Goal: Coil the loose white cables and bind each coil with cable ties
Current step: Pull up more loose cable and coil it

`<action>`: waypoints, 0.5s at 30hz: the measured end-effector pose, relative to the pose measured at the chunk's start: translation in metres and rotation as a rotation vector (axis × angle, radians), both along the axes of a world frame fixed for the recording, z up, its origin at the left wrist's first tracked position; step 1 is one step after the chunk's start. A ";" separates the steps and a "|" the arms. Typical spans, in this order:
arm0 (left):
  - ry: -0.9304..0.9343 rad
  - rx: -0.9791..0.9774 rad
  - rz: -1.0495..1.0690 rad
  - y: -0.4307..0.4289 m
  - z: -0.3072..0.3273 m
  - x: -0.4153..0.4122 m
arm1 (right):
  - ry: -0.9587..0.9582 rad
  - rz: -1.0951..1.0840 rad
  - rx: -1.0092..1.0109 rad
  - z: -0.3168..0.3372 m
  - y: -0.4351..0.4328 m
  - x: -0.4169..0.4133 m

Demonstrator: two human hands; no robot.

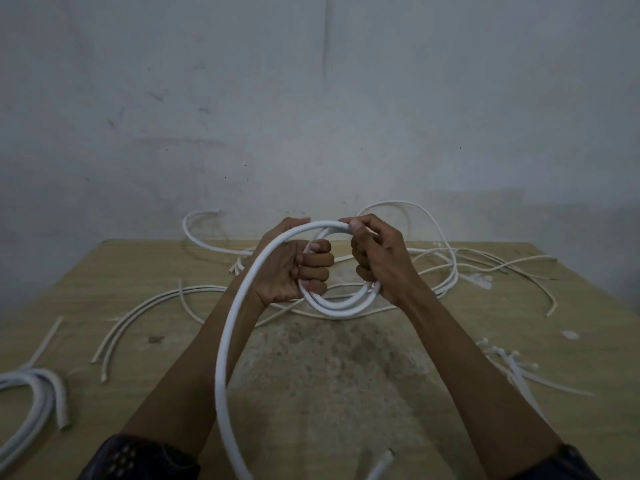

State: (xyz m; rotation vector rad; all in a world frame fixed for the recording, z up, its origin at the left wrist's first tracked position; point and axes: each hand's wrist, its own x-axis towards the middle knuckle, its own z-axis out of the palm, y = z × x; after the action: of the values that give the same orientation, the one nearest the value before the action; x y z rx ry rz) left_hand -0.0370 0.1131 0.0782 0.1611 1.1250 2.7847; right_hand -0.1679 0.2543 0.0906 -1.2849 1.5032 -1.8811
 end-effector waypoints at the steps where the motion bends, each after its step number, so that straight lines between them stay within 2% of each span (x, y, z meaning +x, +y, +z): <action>1: 0.002 -0.001 -0.007 0.001 0.000 0.000 | 0.020 0.000 0.012 0.002 0.001 -0.001; 7: 0.028 -0.022 0.009 0.005 0.002 0.001 | 0.144 -0.075 0.095 0.011 0.008 0.003; 12: -0.027 -0.061 0.021 0.013 -0.002 -0.002 | 0.431 -0.216 0.137 0.013 0.006 -0.003; 15: -0.015 -0.057 -0.005 0.013 -0.006 -0.007 | 0.493 -0.279 0.149 0.012 0.004 -0.005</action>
State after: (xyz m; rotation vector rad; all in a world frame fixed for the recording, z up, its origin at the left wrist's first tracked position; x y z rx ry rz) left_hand -0.0444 0.1265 0.0719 0.1362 1.1964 2.7411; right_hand -0.1727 0.2583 0.1021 -1.6146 2.1246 -1.6348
